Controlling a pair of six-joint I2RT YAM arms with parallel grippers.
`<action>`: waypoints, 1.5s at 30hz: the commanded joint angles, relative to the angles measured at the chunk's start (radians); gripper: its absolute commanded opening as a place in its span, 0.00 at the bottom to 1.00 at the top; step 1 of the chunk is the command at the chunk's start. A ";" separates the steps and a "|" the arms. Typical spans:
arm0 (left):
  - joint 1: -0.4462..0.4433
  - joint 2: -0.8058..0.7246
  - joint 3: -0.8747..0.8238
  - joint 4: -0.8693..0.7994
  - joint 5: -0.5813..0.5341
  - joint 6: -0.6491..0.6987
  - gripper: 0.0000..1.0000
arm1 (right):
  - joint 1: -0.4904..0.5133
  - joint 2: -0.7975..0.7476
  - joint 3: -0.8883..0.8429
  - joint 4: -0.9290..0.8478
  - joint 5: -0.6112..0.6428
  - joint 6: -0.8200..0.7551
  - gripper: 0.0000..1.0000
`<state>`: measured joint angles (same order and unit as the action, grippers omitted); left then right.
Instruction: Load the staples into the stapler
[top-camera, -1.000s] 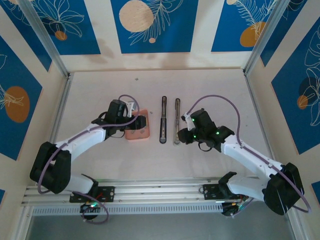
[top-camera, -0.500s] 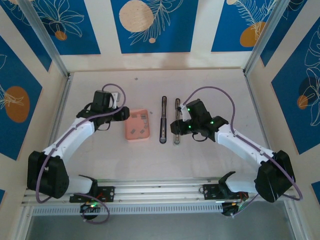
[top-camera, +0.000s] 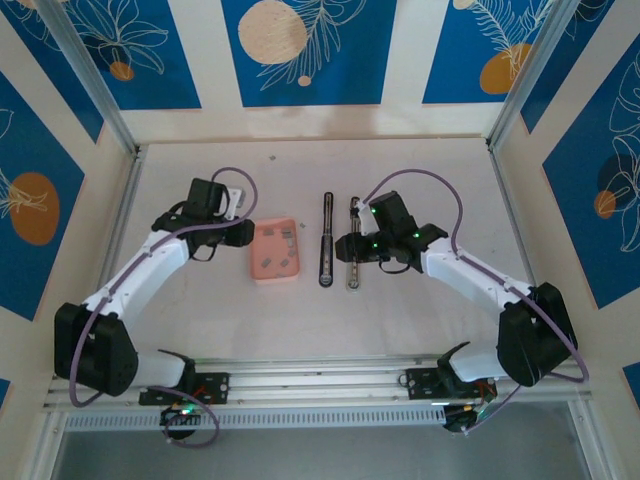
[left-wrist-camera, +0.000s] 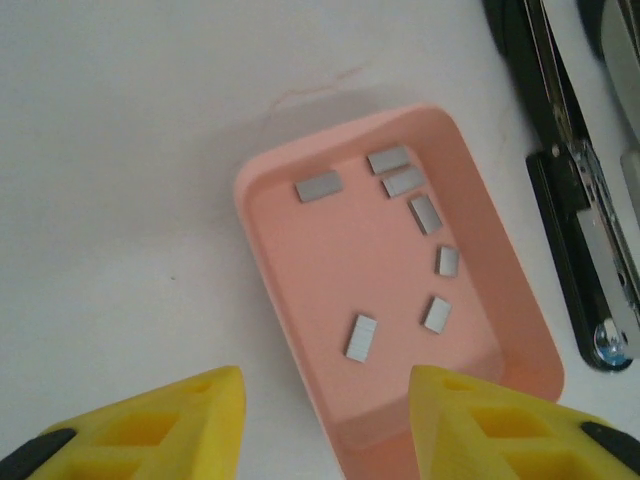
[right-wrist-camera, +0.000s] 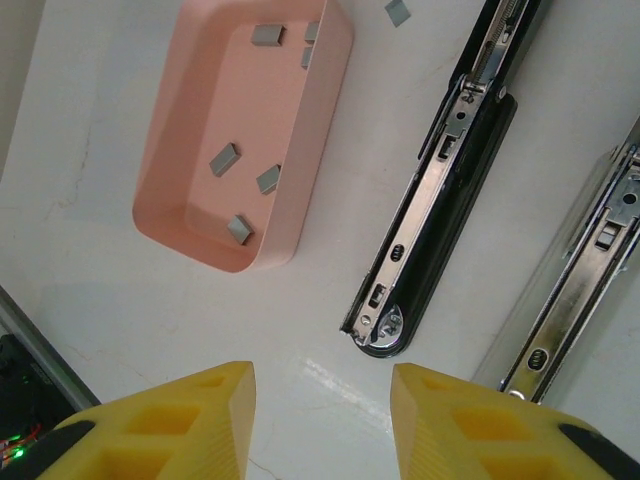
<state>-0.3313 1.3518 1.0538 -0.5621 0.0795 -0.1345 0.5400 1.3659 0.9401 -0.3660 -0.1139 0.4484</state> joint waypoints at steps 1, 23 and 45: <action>-0.044 0.050 0.024 -0.065 0.015 0.047 0.47 | 0.001 0.010 0.025 0.001 -0.032 0.012 0.40; -0.183 0.498 0.267 -0.223 -0.132 0.113 0.32 | 0.003 0.047 -0.007 0.012 -0.041 0.019 0.40; -0.183 0.639 0.298 -0.211 -0.168 0.070 0.33 | 0.000 0.052 -0.005 -0.004 -0.041 0.007 0.40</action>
<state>-0.5064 1.9560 1.3369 -0.7494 -0.0628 -0.0532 0.5400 1.4120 0.9401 -0.3523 -0.1356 0.4553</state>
